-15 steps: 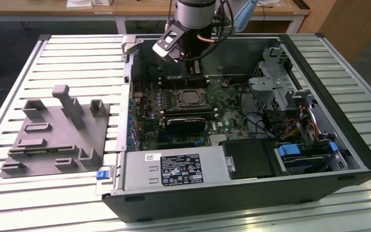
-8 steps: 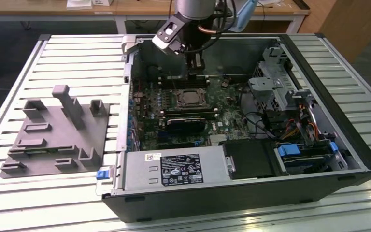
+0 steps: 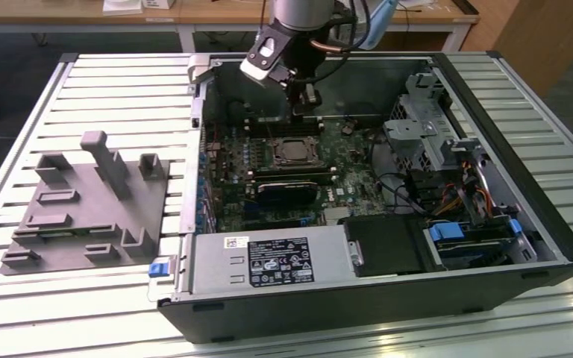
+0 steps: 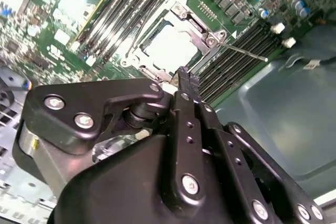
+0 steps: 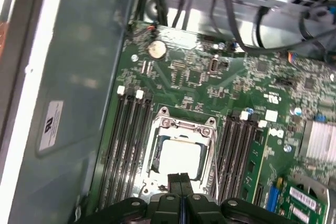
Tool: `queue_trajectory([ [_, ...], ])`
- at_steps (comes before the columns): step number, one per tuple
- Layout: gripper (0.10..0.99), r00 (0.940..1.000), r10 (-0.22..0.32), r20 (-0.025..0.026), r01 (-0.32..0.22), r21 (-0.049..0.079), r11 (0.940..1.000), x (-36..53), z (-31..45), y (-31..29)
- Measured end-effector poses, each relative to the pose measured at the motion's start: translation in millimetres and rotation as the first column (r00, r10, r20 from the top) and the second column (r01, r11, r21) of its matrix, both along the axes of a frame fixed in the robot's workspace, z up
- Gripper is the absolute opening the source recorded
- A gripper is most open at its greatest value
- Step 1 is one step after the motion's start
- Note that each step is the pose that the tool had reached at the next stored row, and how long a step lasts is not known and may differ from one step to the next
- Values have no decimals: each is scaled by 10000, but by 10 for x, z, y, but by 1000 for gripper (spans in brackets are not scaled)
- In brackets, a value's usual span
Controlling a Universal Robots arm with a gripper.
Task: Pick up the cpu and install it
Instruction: 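Install the first cpu locking lever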
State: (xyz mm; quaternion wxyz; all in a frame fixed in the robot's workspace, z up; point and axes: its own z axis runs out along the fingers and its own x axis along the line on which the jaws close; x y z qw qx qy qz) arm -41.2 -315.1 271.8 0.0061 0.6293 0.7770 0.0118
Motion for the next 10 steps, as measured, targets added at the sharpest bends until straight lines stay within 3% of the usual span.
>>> queue_trajectory([
  [5,106,9958,914,0,-914,-1,9958,0,-1,0],
  [10,106,9833,1821,0,-1821,0,9833,0,-2,0],
])
